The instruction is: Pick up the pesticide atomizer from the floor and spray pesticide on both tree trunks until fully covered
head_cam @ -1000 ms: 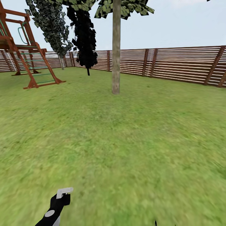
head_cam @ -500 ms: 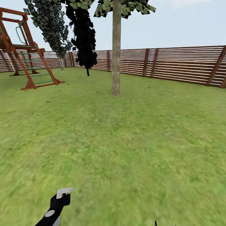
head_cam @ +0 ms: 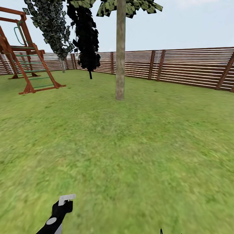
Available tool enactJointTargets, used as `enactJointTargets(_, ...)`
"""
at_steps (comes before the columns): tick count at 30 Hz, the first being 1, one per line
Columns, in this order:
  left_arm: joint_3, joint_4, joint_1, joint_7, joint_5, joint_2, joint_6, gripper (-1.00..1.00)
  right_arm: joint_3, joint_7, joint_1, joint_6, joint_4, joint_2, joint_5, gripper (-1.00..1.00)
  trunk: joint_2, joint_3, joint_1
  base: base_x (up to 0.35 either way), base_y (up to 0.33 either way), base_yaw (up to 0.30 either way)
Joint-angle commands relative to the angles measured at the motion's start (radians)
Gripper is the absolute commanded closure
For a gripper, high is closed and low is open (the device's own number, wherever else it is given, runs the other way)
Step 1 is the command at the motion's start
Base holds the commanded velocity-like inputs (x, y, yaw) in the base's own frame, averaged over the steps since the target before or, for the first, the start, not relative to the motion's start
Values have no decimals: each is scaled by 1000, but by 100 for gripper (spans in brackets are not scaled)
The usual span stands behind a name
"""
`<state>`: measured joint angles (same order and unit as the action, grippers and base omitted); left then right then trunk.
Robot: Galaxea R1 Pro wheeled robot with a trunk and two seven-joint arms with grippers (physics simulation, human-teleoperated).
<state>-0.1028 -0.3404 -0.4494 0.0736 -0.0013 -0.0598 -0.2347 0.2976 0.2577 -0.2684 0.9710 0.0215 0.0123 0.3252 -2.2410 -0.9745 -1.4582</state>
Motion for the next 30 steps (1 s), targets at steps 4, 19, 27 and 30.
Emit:
enactJointTargets(4, 0, 0, 0, 0, 1, 0, 0, 100, 0, 0, 0, 0, 0, 0, 0, -100, 0, 0, 0, 337, 0, 0)
enactJointTargets(19, 0, 0, 0, 0, 3, -5, 0, 100, 0, 0, 0, 0, 0, 0, 0, -100, 0, 0, 0, 337, 0, 0)
enactJointTargets(27, 0, 0, 0, 0, 4, -5, 0, 100, 0, 0, 0, 0, 0, 0, 0, -100, 0, 0, 0, 337, 0, 0)
enactJointTargets(30, 0, 0, 0, 0, 4, -5, 0, 100, 0, 0, 0, 0, 0, 0, 0, -100, 0, 0, 0, 337, 0, 0)
